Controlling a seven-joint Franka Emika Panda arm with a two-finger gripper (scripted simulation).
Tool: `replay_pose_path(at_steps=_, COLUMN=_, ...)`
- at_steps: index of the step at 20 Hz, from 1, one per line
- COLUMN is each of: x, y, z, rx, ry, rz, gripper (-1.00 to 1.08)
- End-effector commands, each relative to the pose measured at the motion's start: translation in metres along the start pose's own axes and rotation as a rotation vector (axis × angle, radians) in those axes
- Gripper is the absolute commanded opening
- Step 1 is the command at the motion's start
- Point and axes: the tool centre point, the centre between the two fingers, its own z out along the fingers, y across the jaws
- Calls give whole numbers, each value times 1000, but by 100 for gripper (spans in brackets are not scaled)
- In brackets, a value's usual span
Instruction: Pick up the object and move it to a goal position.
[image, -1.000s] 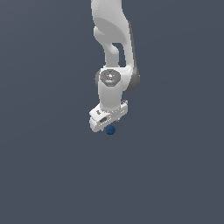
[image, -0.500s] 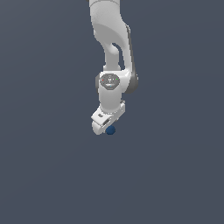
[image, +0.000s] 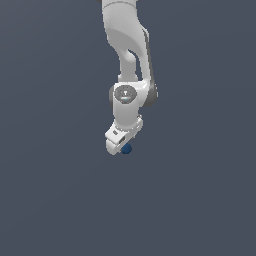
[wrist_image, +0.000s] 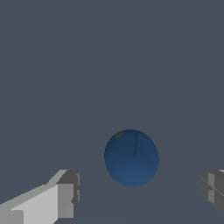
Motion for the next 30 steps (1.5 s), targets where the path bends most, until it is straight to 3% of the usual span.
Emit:
replay_pose_path(at_steps=1, x=0, y=0, z=4, rx=0, ry=0, rz=-1, gripper=100)
replay_pose_path(at_steps=15, x=0, y=-1, z=49, rx=0, ry=0, rz=-5, gripper=100)
replay_pose_path(at_steps=16, x=0, y=-1, z=49, rx=0, ry=0, rz=-5, gripper=-100)
replay_pose_path(at_steps=30, x=1, y=-2, z=44, rx=0, ry=0, rz=-4, gripper=-100)
